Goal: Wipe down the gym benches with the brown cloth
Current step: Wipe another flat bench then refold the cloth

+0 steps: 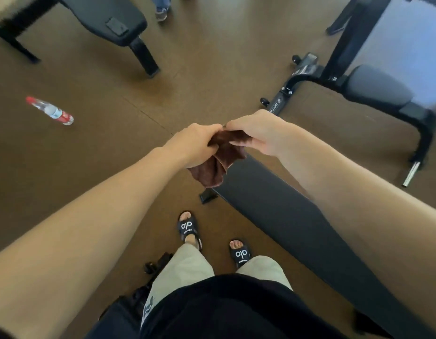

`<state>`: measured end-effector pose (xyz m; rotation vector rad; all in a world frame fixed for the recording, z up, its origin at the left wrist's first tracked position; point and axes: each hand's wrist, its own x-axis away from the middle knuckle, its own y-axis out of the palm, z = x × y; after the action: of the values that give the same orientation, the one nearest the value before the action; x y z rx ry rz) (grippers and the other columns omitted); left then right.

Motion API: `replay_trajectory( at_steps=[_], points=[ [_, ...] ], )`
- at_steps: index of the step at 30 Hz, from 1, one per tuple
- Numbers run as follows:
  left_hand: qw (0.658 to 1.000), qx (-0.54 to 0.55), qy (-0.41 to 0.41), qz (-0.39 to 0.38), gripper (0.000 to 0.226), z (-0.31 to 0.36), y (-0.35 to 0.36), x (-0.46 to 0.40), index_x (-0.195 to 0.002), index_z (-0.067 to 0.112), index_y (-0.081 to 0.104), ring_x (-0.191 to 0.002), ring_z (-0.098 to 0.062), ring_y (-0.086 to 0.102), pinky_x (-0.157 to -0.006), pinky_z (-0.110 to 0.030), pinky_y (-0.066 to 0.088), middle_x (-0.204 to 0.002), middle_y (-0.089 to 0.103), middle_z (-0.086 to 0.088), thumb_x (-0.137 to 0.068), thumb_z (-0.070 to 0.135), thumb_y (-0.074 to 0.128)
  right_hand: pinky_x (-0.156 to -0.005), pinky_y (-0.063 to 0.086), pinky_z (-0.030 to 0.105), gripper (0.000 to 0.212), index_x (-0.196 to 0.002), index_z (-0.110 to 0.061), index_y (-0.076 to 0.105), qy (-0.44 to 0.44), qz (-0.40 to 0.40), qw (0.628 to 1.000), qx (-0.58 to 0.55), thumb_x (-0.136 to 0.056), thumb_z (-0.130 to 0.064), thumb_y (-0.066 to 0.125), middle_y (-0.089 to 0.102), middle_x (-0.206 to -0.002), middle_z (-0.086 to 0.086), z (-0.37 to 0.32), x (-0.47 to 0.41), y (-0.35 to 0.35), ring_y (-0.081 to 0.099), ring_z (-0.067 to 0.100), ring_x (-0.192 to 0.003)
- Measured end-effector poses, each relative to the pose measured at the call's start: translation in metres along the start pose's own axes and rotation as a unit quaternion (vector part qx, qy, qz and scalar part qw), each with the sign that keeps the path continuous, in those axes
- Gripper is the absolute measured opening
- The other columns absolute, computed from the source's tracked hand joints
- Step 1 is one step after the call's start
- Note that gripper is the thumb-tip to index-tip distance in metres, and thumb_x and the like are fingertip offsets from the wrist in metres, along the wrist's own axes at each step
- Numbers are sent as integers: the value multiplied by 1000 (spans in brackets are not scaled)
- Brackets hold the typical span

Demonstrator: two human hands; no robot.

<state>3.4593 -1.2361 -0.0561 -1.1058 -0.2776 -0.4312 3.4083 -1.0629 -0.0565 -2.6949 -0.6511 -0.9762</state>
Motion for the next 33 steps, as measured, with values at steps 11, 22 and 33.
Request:
replay_trajectory(
  at_steps=[11, 22, 33],
  points=[
    [981, -54, 145, -116, 11, -43, -85, -144, -102, 31, 65, -93, -26, 67, -86, -45, 57, -96, 71, 1, -94, 23, 62, -66, 46, 25, 31, -96, -13, 68, -11, 172, 951, 256, -77, -30, 86, 66, -89, 0, -46, -68, -11, 60, 17, -83],
    [923, -92, 262, -268, 21, -34, -138, -243, -97, 41, 60, -91, -7, 64, -79, -25, 47, -97, 68, 15, -90, 27, 74, -72, 57, 28, 18, -90, -18, 74, -20, 275, 949, 153, -88, -36, 78, 73, -88, 0, -65, -95, -36, 69, 15, -84],
    [914, -92, 259, -299, 40, 16, -165, -337, -120, 36, 62, -106, -16, 64, -96, -32, 50, -113, 72, 10, -87, 19, 78, -81, 58, 29, 10, -92, -35, 63, -72, 346, 935, 6, -96, -35, 72, 69, -96, -5, -93, -139, -106, 66, 14, -95]
  ],
)
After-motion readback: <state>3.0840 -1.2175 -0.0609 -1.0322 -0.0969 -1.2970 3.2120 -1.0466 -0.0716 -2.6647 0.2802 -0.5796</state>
